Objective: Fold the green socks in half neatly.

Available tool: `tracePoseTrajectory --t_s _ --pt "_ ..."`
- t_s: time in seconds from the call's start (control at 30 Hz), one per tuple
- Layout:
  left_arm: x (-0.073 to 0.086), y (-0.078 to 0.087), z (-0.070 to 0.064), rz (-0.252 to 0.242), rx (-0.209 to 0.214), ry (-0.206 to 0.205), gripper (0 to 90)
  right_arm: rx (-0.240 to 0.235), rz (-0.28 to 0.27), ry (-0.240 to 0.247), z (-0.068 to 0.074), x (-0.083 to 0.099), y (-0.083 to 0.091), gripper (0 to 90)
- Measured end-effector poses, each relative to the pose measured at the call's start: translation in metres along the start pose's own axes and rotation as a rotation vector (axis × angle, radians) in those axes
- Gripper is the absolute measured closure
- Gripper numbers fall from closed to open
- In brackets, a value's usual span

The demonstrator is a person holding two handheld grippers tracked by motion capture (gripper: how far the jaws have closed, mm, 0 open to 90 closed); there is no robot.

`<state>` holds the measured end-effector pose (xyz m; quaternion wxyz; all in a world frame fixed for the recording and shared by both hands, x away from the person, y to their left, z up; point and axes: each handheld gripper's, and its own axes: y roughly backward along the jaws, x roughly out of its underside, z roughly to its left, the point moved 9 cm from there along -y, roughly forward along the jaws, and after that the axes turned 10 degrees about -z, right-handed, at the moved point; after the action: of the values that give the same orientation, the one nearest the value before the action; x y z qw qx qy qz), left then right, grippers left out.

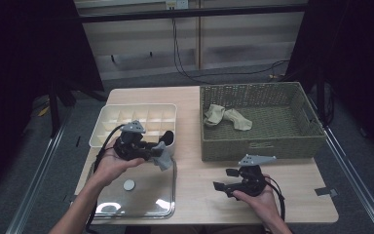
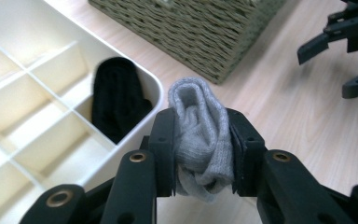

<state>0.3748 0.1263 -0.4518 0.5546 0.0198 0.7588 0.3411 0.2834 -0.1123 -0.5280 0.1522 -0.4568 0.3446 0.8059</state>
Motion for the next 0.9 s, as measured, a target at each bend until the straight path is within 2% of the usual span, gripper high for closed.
tracePoseTrajectory --t_s 0.17,0.37,0.6,0.77,0.9 --pt "-0.006 0.008 0.013 0.008 -0.03 0.002 67.2 0.0 0.001 -0.004 -0.001 0.0 0.0 22.6" --pt "-0.013 0.018 0.033 -0.003 -0.074 0.024 67.2 0.0 0.002 -0.006 0.0 0.0 0.0 22.5" --pt "-0.02 0.025 0.048 0.008 -0.108 0.014 67.2 -0.003 0.007 -0.012 0.0 0.001 0.0 22.3" --pt "-0.026 0.021 0.061 0.007 -0.129 0.021 67.3 -0.002 0.01 -0.012 0.0 0.002 -0.002 21.9" --pt "-0.023 0.014 0.07 0.024 -0.132 0.032 67.2 -0.005 0.007 -0.012 0.0 0.001 -0.001 22.0"
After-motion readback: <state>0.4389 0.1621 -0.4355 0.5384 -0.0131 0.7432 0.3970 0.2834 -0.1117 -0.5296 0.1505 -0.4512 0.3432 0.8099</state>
